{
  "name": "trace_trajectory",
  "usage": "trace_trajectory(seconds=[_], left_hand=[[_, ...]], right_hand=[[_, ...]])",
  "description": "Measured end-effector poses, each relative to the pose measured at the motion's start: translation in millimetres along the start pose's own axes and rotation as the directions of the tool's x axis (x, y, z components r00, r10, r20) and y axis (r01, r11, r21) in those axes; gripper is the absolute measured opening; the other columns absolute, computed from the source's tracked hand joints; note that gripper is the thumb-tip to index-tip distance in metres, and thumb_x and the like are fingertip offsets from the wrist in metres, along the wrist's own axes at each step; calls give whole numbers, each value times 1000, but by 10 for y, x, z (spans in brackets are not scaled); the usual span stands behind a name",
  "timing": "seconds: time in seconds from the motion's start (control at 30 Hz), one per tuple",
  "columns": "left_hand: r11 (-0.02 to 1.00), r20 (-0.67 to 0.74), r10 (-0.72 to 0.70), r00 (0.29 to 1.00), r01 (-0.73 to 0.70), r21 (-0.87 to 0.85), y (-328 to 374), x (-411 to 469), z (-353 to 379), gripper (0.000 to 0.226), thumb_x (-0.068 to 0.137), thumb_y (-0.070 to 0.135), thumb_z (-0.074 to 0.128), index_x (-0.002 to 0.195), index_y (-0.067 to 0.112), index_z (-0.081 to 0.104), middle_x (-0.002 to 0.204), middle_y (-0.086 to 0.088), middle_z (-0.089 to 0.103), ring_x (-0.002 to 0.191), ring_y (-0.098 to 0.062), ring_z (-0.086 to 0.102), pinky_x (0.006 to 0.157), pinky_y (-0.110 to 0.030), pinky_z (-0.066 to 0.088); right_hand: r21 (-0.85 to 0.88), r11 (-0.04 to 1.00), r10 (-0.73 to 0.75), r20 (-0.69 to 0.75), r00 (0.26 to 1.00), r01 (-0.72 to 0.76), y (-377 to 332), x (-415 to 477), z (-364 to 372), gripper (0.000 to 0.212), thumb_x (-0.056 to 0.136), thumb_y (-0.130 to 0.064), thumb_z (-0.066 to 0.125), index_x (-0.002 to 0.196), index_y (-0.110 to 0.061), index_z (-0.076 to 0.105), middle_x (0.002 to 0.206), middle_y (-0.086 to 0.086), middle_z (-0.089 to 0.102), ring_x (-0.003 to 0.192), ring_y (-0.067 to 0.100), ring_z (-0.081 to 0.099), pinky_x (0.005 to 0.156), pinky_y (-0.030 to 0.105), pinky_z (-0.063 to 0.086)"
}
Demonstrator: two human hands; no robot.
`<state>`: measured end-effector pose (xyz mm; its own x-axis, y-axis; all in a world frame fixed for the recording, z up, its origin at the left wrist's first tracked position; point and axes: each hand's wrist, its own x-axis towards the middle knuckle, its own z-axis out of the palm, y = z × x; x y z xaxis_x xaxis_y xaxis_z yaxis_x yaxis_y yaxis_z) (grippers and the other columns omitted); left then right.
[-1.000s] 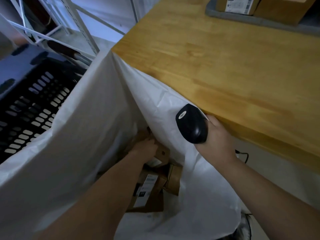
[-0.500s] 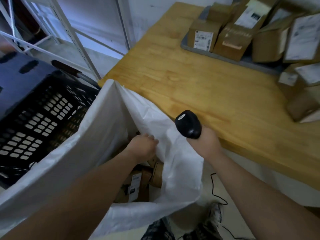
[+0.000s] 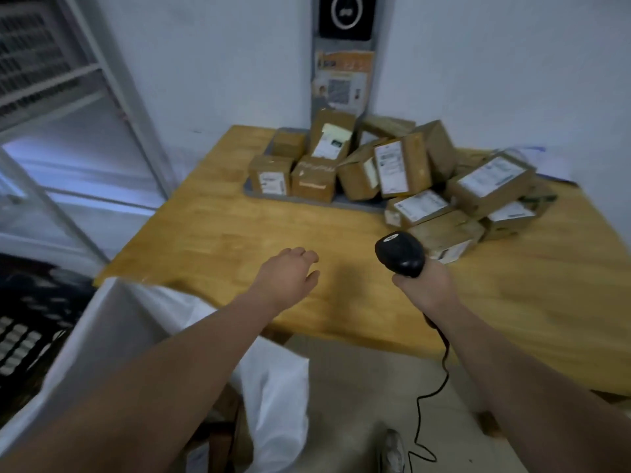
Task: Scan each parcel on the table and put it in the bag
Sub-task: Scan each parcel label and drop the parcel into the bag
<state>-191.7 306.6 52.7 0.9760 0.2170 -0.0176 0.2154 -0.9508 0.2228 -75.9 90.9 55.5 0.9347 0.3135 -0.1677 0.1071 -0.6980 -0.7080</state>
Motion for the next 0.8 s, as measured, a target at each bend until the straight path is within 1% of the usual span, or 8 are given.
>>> trace_trajectory(seconds=[0.13, 0.23, 0.3, 0.4, 0.5, 0.57, 0.7, 0.8], left_hand=[[999, -11, 29, 1000, -29, -28, 502, 599, 48, 43, 101, 36, 43, 139, 19, 46, 137, -1, 50, 126, -20, 45, 97, -35, 45], [999, 33, 29, 999, -28, -33, 878, 1088, 166, 46, 100, 39, 44, 142, 19, 42, 139, -2, 48, 127, -22, 44, 98, -36, 44], [999, 57, 7, 998, -4, -53, 1113, 1386, 266, 48, 99, 40, 45, 142, 18, 41, 139, -3, 47, 126, -23, 45, 98, -37, 43], [996, 89, -33, 996, 40, -84, 1393, 1762, 449, 50, 98, 41, 47, 141, 16, 43, 134, -6, 49, 122, -25, 47, 96, -38, 44], [989, 114, -83, 990, 96, -116, 1563, 2039, 631, 53, 95, 43, 51, 140, 16, 43, 131, -8, 50, 121, -26, 47, 96, -41, 45], [985, 146, -107, 984, 125, -122, 1647, 2161, 739, 62, 91, 48, 54, 142, 15, 40, 134, -10, 45, 125, -28, 43, 100, -42, 42], [981, 257, -126, 958, 158, -108, 1778, 2297, 869, 102, 75, 68, 64, 151, 20, 18, 148, -11, 27, 135, -32, 27, 107, -45, 34], [982, 298, -136, 945, 169, -87, 1793, 2341, 943, 114, 70, 65, 71, 153, 23, 6, 151, -10, 21, 137, -31, 24, 108, -45, 32]], right_hand=[[92, 994, 61, -51, 997, -56, 314, 420, -476, 20, 81, -14, 69, 82, 5, 66, 77, 19, 68, 70, 29, 62, 57, 30, 41], [188, 977, 111, -68, 991, -97, 579, 803, -760, 26, 80, -16, 68, 87, 9, 66, 84, 28, 68, 69, 30, 63, 62, 32, 43], [209, 971, 128, -57, 990, -113, 714, 1040, -937, 25, 82, -15, 66, 85, 10, 66, 78, 26, 68, 64, 26, 61, 62, 35, 47], [222, 968, 132, -55, 990, -117, 878, 1332, -1150, 17, 82, -13, 64, 77, 3, 67, 63, 14, 67, 58, 23, 64, 70, 43, 56], [218, 968, 137, -32, 990, -127, 984, 1550, -1287, 15, 81, -17, 65, 76, -4, 67, 65, 12, 69, 61, 23, 67, 72, 40, 57], [223, 965, 140, -9, 990, -135, 1042, 1641, -1330, 13, 81, -17, 64, 74, -6, 66, 67, 12, 70, 67, 26, 69, 72, 39, 57], [248, 959, 137, 22, 990, -139, 1147, 1746, -1353, 12, 82, -16, 65, 79, -5, 68, 67, 10, 69, 64, 21, 66, 72, 36, 56], [245, 963, 107, 38, 994, -113, 1166, 1794, -1338, 10, 84, -17, 66, 78, -9, 66, 68, 10, 68, 63, 20, 65, 69, 33, 55]])
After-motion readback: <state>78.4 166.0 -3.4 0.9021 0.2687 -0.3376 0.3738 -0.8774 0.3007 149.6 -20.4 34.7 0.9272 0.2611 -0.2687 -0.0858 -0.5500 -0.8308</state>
